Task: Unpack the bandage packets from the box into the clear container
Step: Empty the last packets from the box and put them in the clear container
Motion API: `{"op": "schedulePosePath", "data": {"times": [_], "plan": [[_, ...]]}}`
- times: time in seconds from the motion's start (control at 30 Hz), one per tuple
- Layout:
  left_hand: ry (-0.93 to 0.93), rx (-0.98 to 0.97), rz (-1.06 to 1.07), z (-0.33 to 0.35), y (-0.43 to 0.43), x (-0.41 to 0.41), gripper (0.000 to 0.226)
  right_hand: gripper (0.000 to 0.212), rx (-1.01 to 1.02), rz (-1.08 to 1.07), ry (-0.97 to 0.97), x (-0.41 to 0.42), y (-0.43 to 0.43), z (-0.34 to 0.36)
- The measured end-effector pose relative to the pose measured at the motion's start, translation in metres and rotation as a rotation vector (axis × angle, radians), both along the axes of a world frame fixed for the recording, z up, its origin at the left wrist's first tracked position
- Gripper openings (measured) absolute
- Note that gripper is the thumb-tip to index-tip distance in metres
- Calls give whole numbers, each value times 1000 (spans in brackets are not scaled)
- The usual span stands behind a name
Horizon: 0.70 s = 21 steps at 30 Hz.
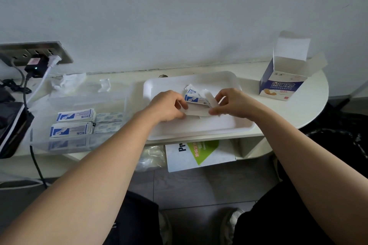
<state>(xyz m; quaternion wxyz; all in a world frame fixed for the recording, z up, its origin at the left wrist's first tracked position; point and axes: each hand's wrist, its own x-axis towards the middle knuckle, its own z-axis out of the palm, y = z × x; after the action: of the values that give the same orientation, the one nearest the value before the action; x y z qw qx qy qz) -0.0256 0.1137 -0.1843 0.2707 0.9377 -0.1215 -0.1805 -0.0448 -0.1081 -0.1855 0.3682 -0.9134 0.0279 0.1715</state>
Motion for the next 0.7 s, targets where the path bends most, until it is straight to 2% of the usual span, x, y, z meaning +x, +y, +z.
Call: {"op": "schedulePosePath", "data": {"times": [0.13,0.3,0.43,0.7], "plan": [[16,-1,-8,1,2,0,25,33,-24,13,-44,2,-2,4],[40,-34,-17,2,3,0,20,15,165,-7,45,1,-6,14],[36,-54,-21,3,5,-2,13,19,305,-14,120,1,-7,16],[33,-61,-20,2,8,-2,9,10,279,42,81,-1,-8,14]]}}
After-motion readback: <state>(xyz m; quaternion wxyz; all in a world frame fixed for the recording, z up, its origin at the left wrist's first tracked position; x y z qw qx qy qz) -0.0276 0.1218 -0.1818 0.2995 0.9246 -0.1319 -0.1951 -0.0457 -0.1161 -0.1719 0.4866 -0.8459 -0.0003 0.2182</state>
